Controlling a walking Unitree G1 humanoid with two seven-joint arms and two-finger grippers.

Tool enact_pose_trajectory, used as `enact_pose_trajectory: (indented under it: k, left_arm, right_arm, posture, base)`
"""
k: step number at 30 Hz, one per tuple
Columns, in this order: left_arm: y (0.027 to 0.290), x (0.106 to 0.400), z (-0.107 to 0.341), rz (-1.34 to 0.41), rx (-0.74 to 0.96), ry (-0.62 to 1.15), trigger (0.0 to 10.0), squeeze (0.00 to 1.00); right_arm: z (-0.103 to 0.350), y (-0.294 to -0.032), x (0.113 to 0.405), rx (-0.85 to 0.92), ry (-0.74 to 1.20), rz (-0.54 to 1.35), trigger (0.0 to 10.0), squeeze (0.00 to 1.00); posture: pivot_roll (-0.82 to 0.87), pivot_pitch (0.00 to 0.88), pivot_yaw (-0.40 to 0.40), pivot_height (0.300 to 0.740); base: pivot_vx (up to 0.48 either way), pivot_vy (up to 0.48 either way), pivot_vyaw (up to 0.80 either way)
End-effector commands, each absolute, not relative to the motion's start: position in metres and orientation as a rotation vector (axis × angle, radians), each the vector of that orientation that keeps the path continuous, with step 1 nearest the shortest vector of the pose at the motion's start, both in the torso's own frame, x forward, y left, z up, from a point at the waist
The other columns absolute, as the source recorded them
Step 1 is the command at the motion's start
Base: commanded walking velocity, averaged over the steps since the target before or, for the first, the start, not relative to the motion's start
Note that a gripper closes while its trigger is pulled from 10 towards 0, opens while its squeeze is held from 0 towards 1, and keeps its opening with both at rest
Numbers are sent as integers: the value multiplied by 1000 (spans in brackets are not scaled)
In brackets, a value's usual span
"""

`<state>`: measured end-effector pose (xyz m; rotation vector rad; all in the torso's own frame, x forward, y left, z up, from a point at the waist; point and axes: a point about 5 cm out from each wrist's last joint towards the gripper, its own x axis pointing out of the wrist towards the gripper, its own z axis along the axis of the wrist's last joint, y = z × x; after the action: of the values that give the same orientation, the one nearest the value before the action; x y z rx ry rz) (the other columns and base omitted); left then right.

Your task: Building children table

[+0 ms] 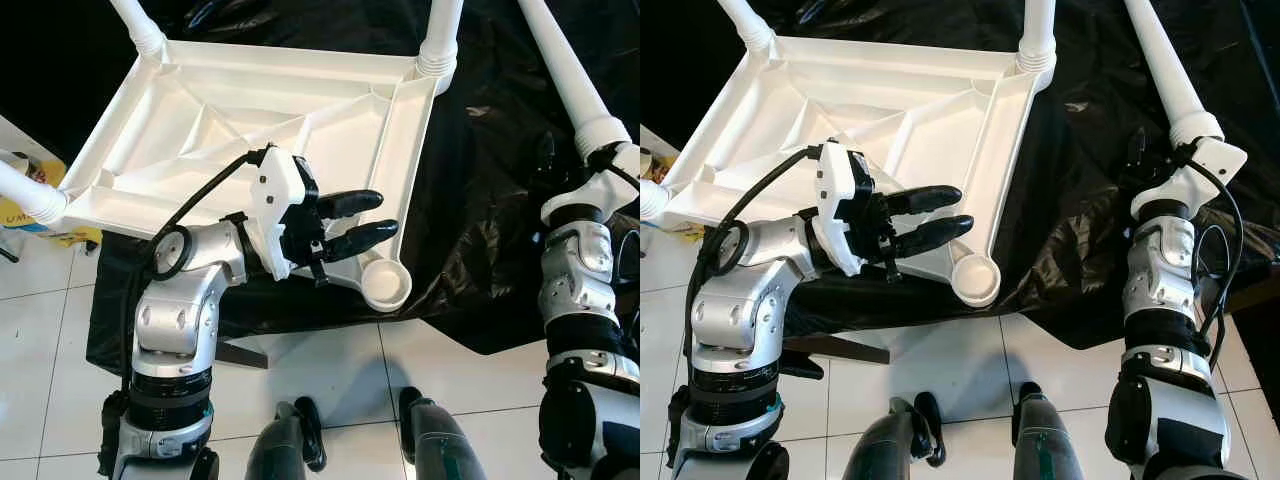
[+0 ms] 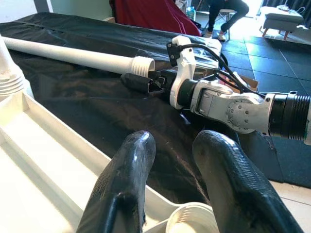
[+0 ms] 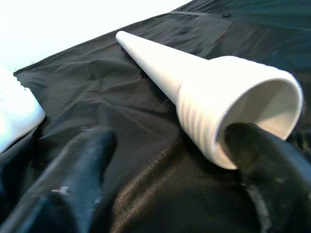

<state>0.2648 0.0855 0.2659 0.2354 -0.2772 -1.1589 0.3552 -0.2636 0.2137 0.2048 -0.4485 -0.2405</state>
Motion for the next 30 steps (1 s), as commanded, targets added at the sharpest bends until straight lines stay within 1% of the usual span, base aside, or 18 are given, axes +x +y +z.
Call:
enact_pose_trajectory:
  k: [1, 2, 3, 10, 19, 25, 26, 27, 28, 29, 30]
  left_arm:
    - [96, 270, 265, -954, 205, -267, 10000, 0]
    - [96, 270, 265, -954, 205, -267, 10000, 0]
    - [97, 269, 265, -952, 206, -260, 10000, 0]
    - [99, 266, 265, -942, 208, -246, 10000, 0]
    - [100, 264, 266, -919, 206, -229, 10000, 0]
    - [100, 262, 265, -909, 203, -219, 10000, 0]
    - [100, 261, 265, -908, 203, -218, 10000, 0]
    - [100, 261, 265, -908, 203, -218, 10000, 0]
    - [100, 262, 264, -902, 200, -218, 10000, 0]
    - [100, 262, 264, -902, 200, -218, 10000, 0]
    - [100, 262, 263, -897, 199, -217, 10000, 0]
  right_arm:
    - [194, -258, 359, 223, -355, -213, 510, 0]
    - [194, -258, 359, 223, -355, -213, 510, 0]
    - [196, -259, 361, 221, -355, -200, 0, 0]
    - [199, -261, 364, 210, -359, -171, 0, 0]
    - [209, -264, 368, 154, -380, -125, 0, 0]
    - [222, -265, 368, 122, -455, -102, 0, 0]
    - [224, -264, 368, 114, -471, -100, 2431, 0]
    - [224, -264, 368, 114, -471, -100, 2431, 0]
    - [231, -262, 365, 69, -512, -106, 10000, 0]
    - [231, -262, 365, 69, -512, -106, 10000, 0]
    - [237, -260, 362, 24, -553, -113, 10000, 0]
  posture:
    - [137, 344, 160, 740]
    - [137, 344, 160, 740]
    - [149, 351, 164, 740]
    - [160, 356, 168, 740]
    - [170, 361, 171, 740]
    - [172, 359, 167, 740]
    - [172, 359, 167, 740]
    - [172, 359, 167, 740]
    - [162, 351, 153, 740]
    - [162, 351, 153, 740]
    - [156, 346, 145, 740]
  base:
    - [0, 0, 0]
    - [0, 0, 0]
    - [0, 0, 0]
    - [0, 0, 0]
    - [0, 0, 0]
    - [0, 0, 0]
    - [0, 0, 0]
    - [0, 0, 0]
    - [0, 0, 0]
    - [0, 0, 0]
    - [0, 0, 0]
